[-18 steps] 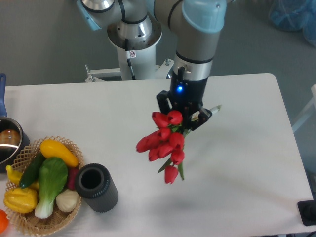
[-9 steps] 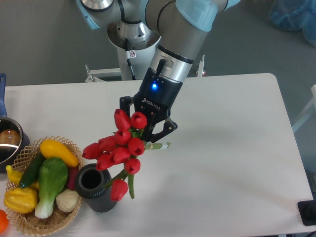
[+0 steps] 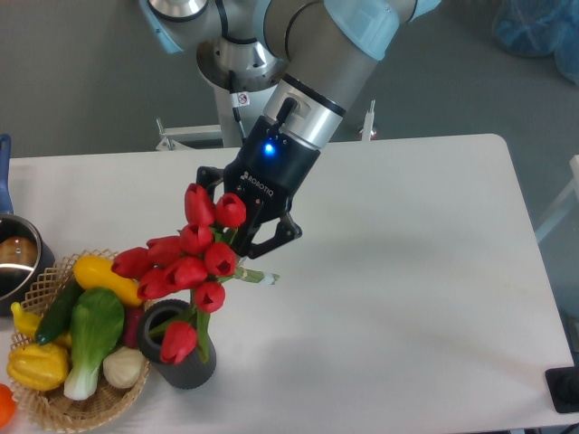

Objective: Insert the flowers into the vase
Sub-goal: 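Lower the tulip stems into the grey vase opening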

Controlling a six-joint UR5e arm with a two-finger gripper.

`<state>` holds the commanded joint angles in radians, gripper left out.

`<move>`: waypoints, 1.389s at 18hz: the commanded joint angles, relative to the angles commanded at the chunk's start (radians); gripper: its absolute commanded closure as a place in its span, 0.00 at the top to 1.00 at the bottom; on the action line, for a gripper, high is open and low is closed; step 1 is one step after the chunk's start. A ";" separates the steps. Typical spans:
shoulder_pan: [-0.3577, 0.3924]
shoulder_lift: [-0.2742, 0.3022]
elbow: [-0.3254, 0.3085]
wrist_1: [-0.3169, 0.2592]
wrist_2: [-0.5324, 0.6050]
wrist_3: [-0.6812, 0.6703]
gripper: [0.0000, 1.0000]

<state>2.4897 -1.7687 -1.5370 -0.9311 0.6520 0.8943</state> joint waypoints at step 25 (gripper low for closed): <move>0.071 -0.121 0.020 0.089 -0.528 -0.014 0.00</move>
<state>2.5602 -1.8898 -1.5171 -0.8422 0.1243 0.8805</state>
